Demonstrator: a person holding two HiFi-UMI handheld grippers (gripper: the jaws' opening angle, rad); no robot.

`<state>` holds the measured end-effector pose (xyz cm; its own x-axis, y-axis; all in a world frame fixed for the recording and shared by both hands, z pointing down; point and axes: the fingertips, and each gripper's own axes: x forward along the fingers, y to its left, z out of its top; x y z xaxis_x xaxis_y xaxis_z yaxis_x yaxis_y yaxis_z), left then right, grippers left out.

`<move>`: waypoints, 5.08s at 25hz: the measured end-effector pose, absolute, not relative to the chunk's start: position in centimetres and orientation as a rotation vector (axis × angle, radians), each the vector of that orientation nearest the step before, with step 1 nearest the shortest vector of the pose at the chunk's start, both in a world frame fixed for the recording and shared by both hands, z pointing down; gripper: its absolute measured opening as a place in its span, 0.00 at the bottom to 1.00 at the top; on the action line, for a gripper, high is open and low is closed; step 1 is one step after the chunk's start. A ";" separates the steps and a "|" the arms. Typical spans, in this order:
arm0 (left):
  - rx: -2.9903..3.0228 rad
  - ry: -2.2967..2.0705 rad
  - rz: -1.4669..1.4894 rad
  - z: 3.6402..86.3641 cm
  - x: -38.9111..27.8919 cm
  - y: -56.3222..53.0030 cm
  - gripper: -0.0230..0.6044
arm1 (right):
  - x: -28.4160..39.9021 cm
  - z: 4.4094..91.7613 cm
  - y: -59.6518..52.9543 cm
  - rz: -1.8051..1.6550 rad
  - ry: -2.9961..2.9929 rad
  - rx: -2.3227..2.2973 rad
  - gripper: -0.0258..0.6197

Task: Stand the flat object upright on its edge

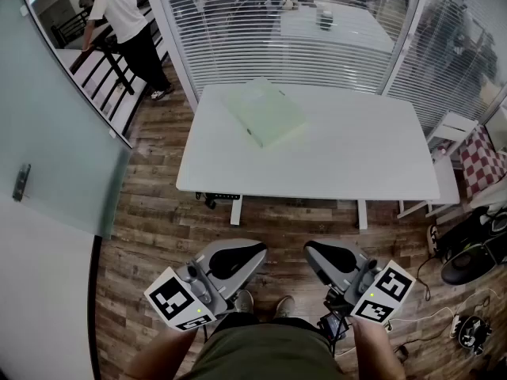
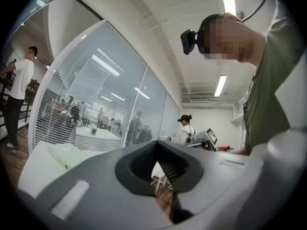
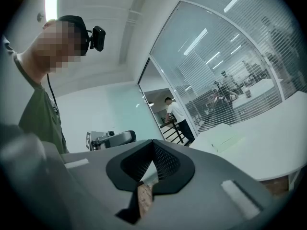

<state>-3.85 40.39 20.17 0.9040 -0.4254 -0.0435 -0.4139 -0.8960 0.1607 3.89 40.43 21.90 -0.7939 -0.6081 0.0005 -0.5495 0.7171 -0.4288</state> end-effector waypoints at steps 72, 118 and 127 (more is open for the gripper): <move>2.804 -0.677 -0.110 25.4 -11.1 12.9 0.04 | -1.7 27.8 13.4 -0.876 2.753 -1.064 0.06; 2.494 -1.155 0.094 36.4 -1.8 -4.8 0.04 | 9.3 36.6 -8.9 -1.005 2.970 -0.773 0.06; 2.394 -1.212 0.113 40.6 -3.9 -7.2 0.04 | 8.8 40.0 -12.3 -1.006 3.055 -0.804 0.06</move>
